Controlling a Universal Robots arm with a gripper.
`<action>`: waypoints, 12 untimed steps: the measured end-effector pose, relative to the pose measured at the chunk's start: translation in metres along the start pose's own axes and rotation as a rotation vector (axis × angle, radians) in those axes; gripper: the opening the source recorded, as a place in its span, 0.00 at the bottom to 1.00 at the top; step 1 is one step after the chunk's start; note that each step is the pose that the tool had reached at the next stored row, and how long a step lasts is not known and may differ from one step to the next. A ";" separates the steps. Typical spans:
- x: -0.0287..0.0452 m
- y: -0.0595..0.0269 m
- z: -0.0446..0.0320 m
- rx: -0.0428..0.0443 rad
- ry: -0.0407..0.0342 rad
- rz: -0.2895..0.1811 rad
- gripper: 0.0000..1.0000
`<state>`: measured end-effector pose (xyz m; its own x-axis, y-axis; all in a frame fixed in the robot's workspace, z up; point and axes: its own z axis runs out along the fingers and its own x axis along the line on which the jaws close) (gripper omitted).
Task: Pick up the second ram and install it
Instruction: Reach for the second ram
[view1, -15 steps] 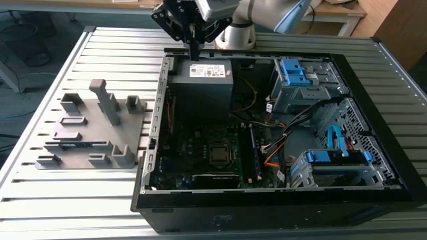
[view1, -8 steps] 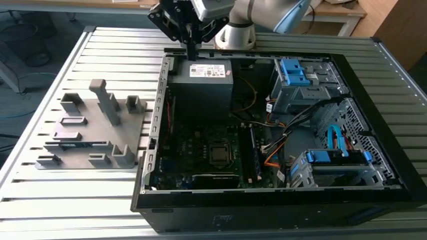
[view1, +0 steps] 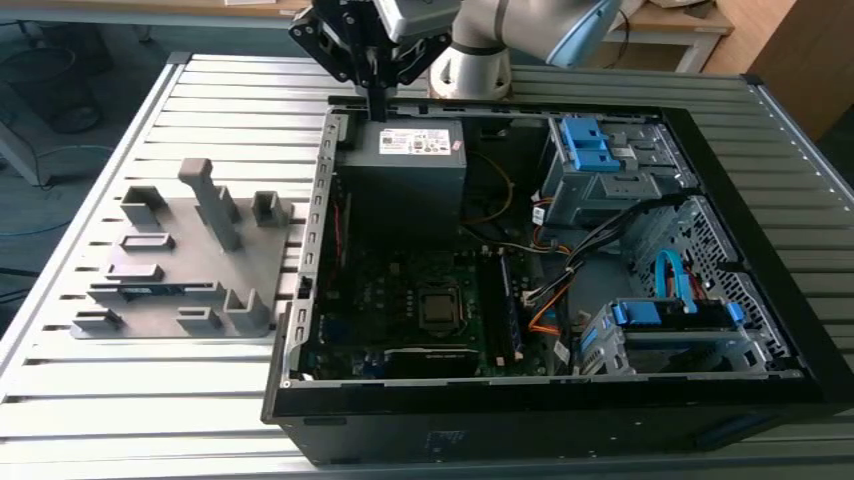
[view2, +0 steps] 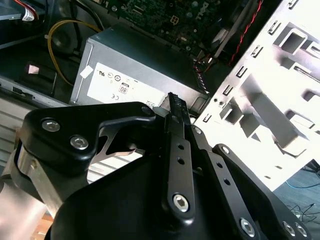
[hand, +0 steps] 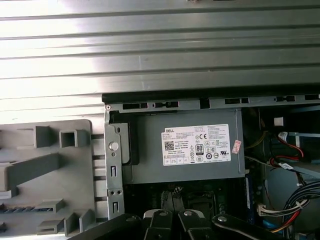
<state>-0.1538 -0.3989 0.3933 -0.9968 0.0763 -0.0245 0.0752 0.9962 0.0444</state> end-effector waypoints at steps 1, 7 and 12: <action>0.0003 0.0000 0.0000 0.0000 0.0000 0.000 0.10; 0.0030 -0.0002 -0.0001 0.0002 0.0001 0.000 0.10; 0.0064 -0.0005 -0.0001 0.0001 -0.0001 0.000 0.10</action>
<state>-0.1603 -0.3989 0.3933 -0.9968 0.0762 -0.0246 0.0751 0.9962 0.0443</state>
